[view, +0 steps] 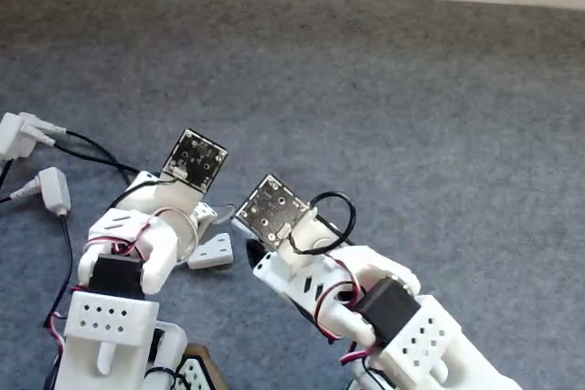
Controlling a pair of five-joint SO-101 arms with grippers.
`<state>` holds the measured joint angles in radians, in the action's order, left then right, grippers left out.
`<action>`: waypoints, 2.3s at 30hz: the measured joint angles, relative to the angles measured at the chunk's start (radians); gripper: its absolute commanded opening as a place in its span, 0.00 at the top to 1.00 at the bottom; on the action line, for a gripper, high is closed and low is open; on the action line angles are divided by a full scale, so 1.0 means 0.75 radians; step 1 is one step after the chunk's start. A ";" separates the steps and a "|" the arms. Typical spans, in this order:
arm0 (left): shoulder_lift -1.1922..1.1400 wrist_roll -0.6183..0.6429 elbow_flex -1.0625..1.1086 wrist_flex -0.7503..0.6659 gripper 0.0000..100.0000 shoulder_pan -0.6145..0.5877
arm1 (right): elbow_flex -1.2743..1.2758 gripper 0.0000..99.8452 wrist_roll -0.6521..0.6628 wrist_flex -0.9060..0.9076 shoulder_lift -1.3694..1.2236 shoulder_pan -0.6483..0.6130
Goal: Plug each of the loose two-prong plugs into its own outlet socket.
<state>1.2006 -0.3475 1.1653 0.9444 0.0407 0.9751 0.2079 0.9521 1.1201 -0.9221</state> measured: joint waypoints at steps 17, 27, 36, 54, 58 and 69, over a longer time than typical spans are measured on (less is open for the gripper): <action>0.000 -0.043 -0.053 -0.094 0.65 -0.176 | -0.031 0.99 0.004 0.018 0.004 -0.010; -0.522 0.043 -0.583 0.059 0.65 -0.518 | -0.139 0.99 -0.110 0.018 -0.297 0.057; -1.495 0.047 -1.610 0.407 0.65 -1.000 | -0.524 0.99 -0.532 0.170 -0.898 -0.010; -2.858 0.047 -3.040 0.423 0.65 -1.414 | -1.397 0.99 -0.761 0.775 -1.600 -0.059; -3.022 0.047 -3.228 0.423 0.65 -1.414 | -1.481 0.99 -0.802 0.779 -1.698 -0.059; -3.128 0.047 -3.406 0.423 0.65 -1.428 | -1.512 1.00 -0.845 0.777 -1.776 -0.076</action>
<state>-1.1454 -0.3122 -1.3894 1.2620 -1.0303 -0.1588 -0.4258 1.5351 -0.2117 -0.9789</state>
